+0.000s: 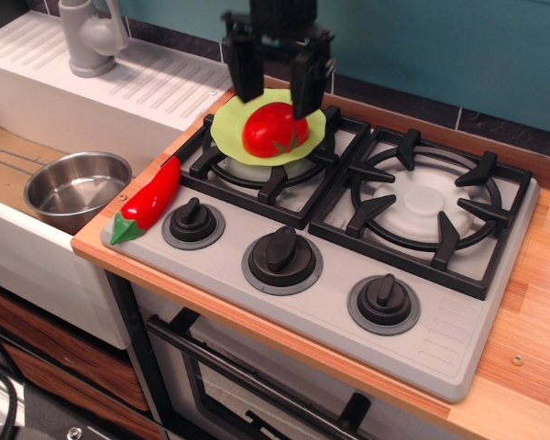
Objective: Put tomato on plate and redpepper in pot or pan in sink
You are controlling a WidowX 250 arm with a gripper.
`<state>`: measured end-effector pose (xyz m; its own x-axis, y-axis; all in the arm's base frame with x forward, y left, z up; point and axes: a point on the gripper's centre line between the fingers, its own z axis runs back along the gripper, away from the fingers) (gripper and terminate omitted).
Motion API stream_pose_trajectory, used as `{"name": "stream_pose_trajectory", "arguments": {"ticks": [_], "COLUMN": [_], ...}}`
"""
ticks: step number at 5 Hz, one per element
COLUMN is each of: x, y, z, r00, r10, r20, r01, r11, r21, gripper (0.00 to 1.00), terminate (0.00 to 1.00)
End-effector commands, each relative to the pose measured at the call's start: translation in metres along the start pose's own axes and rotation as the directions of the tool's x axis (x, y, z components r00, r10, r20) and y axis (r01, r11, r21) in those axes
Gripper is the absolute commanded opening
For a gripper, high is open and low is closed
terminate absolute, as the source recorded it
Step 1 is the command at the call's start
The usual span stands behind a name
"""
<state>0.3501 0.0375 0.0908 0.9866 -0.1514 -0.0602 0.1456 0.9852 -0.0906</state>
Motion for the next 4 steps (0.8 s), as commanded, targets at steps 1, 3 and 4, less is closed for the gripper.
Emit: {"name": "stream_pose_trajectory", "arguments": {"ticks": [1, 3, 4], "x": [-0.005, -0.009, -0.009], "y": [0.000, 0.020, 0.020], "z": [0.054, 0.057, 0.057], "r00": [0.999, 0.998, 0.998], "r10": [-0.017, -0.059, -0.059], "r20": [0.031, 0.003, 0.003], "r01": [0.015, 0.058, 0.058], "r11": [0.998, 0.994, 0.994], "r21": [0.060, 0.094, 0.094], "gripper": [1.00, 1.00, 1.00], "terminate": [0.00, 0.00, 0.00]}}
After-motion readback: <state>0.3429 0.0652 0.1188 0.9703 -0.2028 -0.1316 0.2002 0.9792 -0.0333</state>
